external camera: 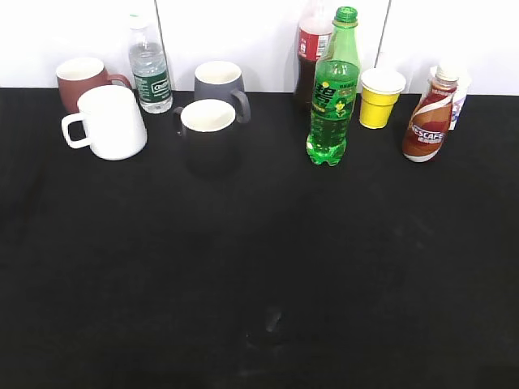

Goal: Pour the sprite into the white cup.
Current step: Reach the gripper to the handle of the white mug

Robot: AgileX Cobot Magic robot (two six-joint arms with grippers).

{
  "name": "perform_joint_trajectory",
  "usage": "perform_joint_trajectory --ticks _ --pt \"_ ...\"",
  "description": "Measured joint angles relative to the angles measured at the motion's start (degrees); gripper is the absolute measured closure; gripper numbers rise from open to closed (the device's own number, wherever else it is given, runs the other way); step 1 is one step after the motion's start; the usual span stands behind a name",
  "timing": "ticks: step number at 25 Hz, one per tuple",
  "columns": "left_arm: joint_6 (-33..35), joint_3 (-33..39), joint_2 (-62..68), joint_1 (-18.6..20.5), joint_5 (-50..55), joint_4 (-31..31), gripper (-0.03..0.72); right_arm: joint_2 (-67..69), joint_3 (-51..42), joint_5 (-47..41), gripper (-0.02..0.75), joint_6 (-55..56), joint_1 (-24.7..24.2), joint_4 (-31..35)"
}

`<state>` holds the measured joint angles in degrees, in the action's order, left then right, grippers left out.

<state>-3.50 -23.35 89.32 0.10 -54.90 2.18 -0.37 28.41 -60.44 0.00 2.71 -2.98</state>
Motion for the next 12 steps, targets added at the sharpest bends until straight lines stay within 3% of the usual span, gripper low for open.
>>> perform_joint_trajectory --ticks 2,6,12 --pt "0.0 -1.5 10.3 0.0 -4.8 0.1 0.099 0.0 0.0 0.0 0.151 0.0 0.0 0.0" --pt "0.0 -11.4 24.7 0.0 -6.8 0.2 0.099 0.0 0.0 0.0 0.151 0.0 0.0 0.0" --pt "0.0 -27.0 36.9 0.0 -1.7 2.1 0.115 0.0 0.0 0.0 0.151 0.0 0.0 0.0"
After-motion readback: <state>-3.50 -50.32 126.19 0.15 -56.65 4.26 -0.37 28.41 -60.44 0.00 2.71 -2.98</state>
